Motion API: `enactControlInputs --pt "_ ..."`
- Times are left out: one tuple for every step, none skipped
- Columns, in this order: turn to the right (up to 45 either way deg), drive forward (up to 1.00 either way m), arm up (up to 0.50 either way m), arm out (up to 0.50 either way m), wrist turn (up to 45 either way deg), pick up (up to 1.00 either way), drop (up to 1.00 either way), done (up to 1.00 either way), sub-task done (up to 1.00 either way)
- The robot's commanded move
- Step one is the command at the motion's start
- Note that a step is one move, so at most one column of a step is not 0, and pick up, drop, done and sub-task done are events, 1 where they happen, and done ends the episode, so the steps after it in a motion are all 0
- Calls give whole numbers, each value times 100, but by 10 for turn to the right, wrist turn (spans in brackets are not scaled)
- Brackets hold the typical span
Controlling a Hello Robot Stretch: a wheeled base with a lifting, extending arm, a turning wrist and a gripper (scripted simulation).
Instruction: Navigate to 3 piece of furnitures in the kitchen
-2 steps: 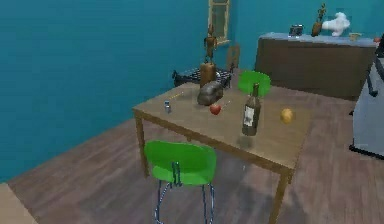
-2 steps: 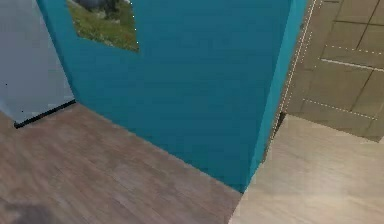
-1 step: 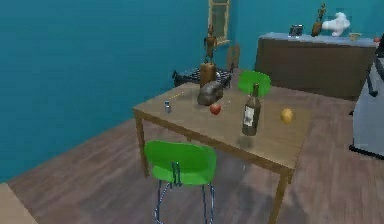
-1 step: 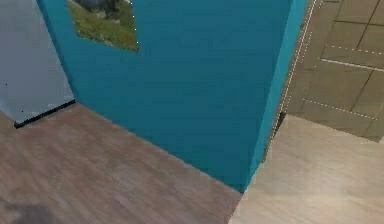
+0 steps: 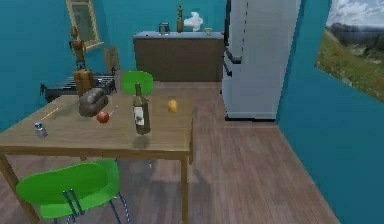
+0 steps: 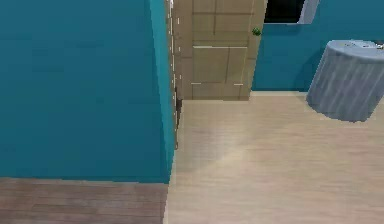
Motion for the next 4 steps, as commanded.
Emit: enactControlInputs --pt "0 15 0 0 0 0 0 0 0" --pt "-240 0 0 0 0 0 0 0 0" --pt "0 0 0 0 0 0 0 0 100" --pt "450 0 0 0 0 0 0 0 0"
